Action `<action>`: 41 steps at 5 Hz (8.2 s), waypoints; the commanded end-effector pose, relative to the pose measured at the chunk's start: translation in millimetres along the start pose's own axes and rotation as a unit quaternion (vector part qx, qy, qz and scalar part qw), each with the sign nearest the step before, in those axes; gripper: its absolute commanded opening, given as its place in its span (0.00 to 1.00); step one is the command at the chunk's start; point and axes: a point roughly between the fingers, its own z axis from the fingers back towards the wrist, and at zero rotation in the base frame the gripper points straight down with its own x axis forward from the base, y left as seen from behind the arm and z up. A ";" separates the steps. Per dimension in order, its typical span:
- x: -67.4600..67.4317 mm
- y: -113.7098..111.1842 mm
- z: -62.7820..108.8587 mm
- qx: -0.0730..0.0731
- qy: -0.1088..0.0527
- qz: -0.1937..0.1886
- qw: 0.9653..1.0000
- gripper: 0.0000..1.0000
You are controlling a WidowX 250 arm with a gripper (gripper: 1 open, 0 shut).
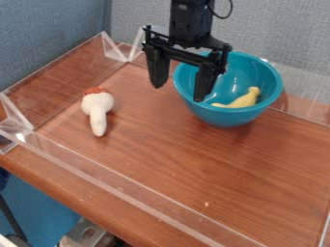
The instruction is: Put the mushroom in the blue bowl
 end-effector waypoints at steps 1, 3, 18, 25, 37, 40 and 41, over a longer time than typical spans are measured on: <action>-3.2 8.5 -8.6 -0.002 0.013 0.019 1.000 1.00; -26.9 86.7 -20.2 -0.010 0.003 0.126 0.992 1.00; 4.7 140.3 -46.9 0.029 -0.077 0.280 0.957 1.00; 14.6 126.6 -89.1 0.065 -0.047 0.303 0.950 0.00; 8.1 108.8 -100.4 0.059 0.011 0.330 0.942 0.00; 4.1 106.2 -100.3 0.056 0.021 0.334 0.941 0.00; 6.2 101.9 -75.6 0.042 0.005 0.308 0.950 0.00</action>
